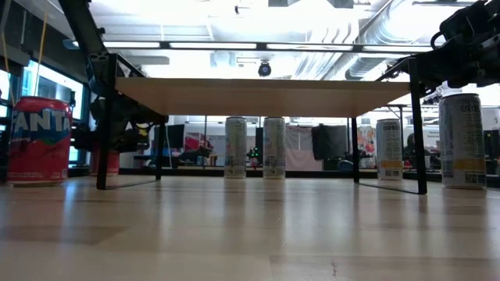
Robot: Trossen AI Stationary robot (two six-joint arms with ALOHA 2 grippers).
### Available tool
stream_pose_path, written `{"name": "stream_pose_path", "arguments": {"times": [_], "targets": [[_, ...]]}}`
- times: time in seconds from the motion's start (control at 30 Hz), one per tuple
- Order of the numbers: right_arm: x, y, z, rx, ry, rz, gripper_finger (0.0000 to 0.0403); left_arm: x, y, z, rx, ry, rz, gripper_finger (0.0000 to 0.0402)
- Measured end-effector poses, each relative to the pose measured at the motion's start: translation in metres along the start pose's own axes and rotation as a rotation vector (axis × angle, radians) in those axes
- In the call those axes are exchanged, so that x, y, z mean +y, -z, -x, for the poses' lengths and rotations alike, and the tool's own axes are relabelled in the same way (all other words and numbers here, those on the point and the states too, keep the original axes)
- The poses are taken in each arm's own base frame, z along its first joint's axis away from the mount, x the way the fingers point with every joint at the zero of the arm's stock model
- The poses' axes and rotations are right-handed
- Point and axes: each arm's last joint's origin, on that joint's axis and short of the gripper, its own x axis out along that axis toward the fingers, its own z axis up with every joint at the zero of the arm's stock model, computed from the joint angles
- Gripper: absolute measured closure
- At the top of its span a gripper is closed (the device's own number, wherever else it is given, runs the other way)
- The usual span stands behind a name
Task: Place canned beverage on shelf
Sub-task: Put the red soda can on the shelf
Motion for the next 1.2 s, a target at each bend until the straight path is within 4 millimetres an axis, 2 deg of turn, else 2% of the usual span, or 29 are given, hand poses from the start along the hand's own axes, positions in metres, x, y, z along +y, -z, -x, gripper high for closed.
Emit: {"name": "stream_pose_path", "arguments": {"times": [0.27,0.6,0.87,1.2], "targets": [[0.0,0.0,0.0,0.0,0.0,0.0,0.0402,0.001,-0.007,0.008,0.045,0.05,-0.093,0.0116],[0.0,0.0,0.0,0.0,0.0,0.0,0.0402,0.011,-0.052,0.031,0.038,0.164,-0.093,0.0116],[0.0,0.0,0.0,0.0,0.0,0.0,0.0402,0.023,-0.087,0.058,0.081,0.413,-0.182,0.0116],[0.0,0.0,0.0,0.0,0.0,0.0,0.0402,0.038,-0.155,0.106,0.024,0.838,-0.294,0.0117]]}}
